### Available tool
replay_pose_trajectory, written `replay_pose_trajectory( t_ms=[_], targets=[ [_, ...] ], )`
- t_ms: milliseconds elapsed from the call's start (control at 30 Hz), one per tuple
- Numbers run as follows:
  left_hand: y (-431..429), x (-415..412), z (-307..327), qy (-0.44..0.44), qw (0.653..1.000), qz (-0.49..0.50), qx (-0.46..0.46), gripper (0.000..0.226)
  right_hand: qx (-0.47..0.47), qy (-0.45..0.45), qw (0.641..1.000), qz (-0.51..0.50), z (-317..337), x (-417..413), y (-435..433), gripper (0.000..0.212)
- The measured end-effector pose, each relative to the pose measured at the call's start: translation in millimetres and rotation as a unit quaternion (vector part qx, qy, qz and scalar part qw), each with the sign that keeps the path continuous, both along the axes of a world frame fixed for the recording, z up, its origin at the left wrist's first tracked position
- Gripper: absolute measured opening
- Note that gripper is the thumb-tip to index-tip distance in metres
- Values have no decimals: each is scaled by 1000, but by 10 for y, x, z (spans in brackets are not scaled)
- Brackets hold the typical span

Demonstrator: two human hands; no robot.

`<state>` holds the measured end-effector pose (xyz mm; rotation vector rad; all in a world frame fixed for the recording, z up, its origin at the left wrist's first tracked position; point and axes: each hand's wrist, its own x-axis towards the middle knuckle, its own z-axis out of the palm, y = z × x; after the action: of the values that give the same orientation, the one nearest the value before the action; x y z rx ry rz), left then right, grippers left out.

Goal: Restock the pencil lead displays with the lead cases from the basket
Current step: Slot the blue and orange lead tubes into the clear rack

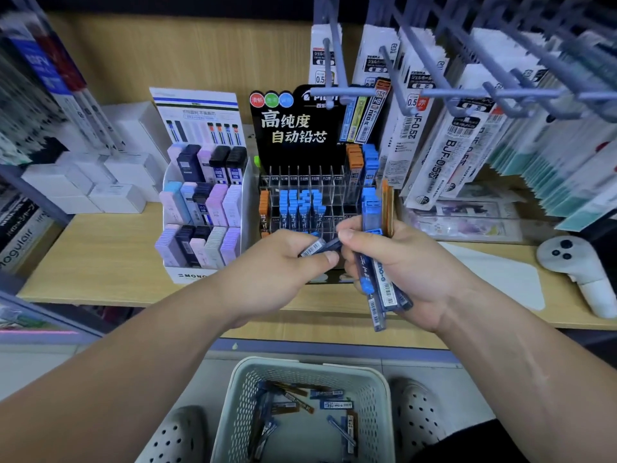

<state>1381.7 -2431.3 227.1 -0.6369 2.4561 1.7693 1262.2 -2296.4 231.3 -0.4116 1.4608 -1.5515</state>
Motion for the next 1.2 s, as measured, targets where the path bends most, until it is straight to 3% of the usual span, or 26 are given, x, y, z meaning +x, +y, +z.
replay_pose_trajectory(
  t_ms=[267, 333, 433, 567, 700, 767, 900, 1000, 1200],
  targets=[
    [151, -169, 21, 57, 988, 53, 135, 28, -6, -27, 997, -75, 69, -307, 291, 9],
    [187, -213, 35, 67, 988, 47, 128, 28, -1, -37, 997, -63, 65, -332, 354, 10],
    [191, -280, 31, 73, 990, 60, 103, 28, 32, 2, 999, -5, 72, -375, 439, 29],
    [197, -326, 46, 82, 981, 111, 133, 24, 51, 49, 997, 33, 45, -354, 469, 6],
    [220, -383, 34, 137, 941, 188, 244, 28, 57, 65, 996, 14, 4, -329, 442, 5],
    [230, -411, 27, 154, 933, 212, 248, 35, 51, 63, 997, -2, -8, -333, 441, 5],
    [223, -454, -55, 164, 943, 240, 163, 29, 65, 51, 996, -39, -23, -361, 442, 5],
    [183, -480, -153, 166, 954, 248, 21, 19, 69, 19, 992, -108, -15, -462, 467, 3],
    [217, -477, -278, 152, 959, 140, -194, 7, 49, 4, 990, -133, -33, -571, 542, 14]
  ],
)
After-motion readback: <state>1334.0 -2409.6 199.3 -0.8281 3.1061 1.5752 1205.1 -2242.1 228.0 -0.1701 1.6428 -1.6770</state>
